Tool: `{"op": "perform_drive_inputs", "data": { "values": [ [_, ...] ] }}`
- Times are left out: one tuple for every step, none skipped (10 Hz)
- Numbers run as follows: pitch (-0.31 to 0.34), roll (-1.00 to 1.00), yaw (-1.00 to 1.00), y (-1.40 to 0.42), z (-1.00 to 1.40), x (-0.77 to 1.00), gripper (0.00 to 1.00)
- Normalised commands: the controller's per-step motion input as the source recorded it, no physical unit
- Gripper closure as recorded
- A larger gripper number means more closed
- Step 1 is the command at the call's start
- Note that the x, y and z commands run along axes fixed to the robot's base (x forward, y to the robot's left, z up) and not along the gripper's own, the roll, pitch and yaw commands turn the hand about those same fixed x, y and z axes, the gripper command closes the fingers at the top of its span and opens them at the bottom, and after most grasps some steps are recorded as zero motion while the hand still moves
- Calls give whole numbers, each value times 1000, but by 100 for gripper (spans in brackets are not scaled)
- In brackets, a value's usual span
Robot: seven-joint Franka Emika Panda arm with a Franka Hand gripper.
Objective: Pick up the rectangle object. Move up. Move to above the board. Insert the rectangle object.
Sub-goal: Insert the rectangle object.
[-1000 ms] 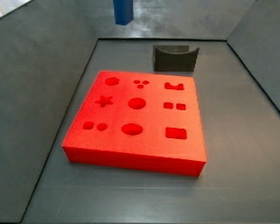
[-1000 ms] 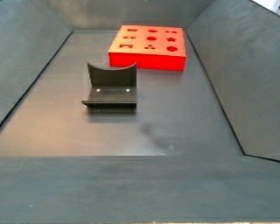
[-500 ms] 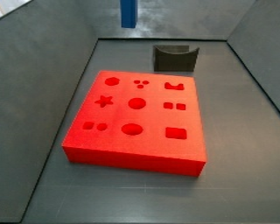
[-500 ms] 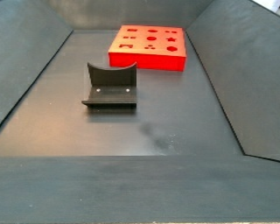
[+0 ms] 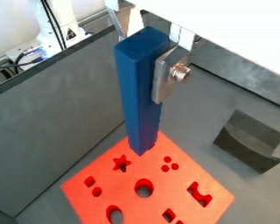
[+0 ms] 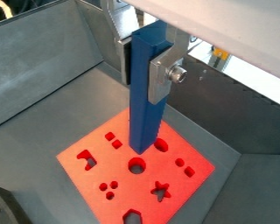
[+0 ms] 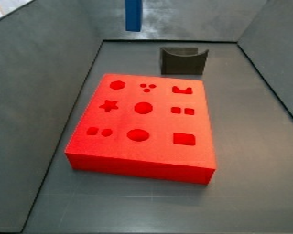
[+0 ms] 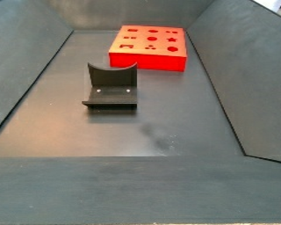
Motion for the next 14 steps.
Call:
{"op": "perform_drive_inputs", "data": {
  "values": [
    [0,0,-14,-63,0,0,100],
    [0,0,-11,0,0,0,100],
    [-20,0,-1000,0,-63,0,100],
    [-13,0,-1000,0,-60,0,100],
    [-7,0,-1000,0,-57,0,100],
    [-4,0,-1000,0,-60,0,100],
    [-6,0,-1000,0,-60,0,100],
    [-4,0,-1000,0,-60,0,100],
    [-4,0,-1000,0,-57,0,100],
    [-4,0,-1000,0,-57,0,100],
    [-4,0,-1000,0,-54,0,100],
    [-4,0,-1000,0,-54,0,100],
    [-4,0,-1000,0,-54,0,100],
    [-3,0,-1000,0,-57,0,100]
  ]
}}
